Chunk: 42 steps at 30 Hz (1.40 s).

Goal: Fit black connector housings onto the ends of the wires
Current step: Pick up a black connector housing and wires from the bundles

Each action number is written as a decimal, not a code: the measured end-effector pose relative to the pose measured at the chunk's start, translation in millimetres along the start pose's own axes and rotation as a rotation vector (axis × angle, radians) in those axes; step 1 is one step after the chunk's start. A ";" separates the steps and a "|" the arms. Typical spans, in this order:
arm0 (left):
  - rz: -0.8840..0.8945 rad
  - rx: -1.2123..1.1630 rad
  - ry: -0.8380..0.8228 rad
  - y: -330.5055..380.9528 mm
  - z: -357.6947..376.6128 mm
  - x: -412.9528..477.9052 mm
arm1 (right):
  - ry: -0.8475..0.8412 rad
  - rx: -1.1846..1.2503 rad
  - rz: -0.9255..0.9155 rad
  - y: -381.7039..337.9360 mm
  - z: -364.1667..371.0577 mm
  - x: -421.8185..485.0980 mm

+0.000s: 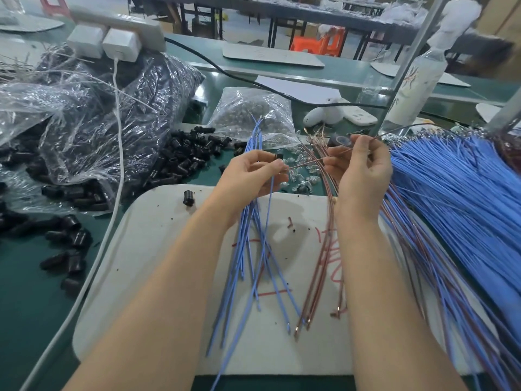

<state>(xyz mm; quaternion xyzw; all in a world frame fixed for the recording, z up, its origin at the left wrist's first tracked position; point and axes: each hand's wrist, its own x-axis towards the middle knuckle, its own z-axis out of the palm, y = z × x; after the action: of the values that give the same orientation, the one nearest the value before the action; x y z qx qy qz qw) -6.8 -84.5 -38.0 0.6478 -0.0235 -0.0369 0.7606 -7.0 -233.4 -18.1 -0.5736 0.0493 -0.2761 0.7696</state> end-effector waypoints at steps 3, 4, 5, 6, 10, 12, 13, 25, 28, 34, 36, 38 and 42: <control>0.020 -0.012 -0.019 -1.1 1.8 -0.6 | 0.004 -0.006 0.009 0.5 0.7 -0.2; 0.038 0.039 -0.002 -2.5 2.2 -0.3 | 0.011 0.000 0.009 0.0 0.5 0.2; 0.064 0.135 0.026 -4.4 2.4 0.4 | 0.021 0.003 0.005 -0.8 0.0 0.8; 0.095 0.255 0.052 -5.9 2.5 0.8 | 0.036 0.003 -0.003 -1.7 -0.6 1.4; 0.202 0.509 0.071 -9.2 3.7 0.6 | 0.086 0.007 -0.036 -3.8 -1.6 2.2; 0.251 0.578 0.067 -9.6 4.6 -0.2 | 0.091 0.001 -0.049 -4.3 -1.6 1.6; 0.271 0.597 0.060 -10.0 4.9 -0.5 | 0.092 -0.002 -0.056 -4.7 -1.7 1.5; 0.399 0.780 0.042 -12.5 4.7 -1.4 | 0.041 -0.164 -0.188 -4.2 -1.1 0.2; 0.410 0.824 0.037 -11.3 6.0 -2.9 | 0.031 -0.201 -0.228 -3.7 -1.3 0.1; 0.480 0.827 0.041 -8.3 12.2 -5.2 | -0.121 -0.318 -0.174 7.5 2.1 -1.7; 0.487 0.726 0.101 -5.9 14.8 -5.4 | -0.231 -0.430 -0.141 11.8 7.7 -5.1; 0.443 0.535 0.144 -0.6 16.8 -6.7 | -0.344 -0.470 -0.094 13.8 14.8 -10.5; 0.244 -0.010 0.241 8.2 10.7 -3.2 | -0.557 -0.392 0.055 9.5 27.0 -25.5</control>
<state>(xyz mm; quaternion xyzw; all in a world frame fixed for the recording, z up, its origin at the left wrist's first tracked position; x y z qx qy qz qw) -10.6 -93.5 -28.2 0.6362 -0.0104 0.1337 0.7598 -14.4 -196.2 -23.8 -0.7625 -0.0951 -0.0732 0.6358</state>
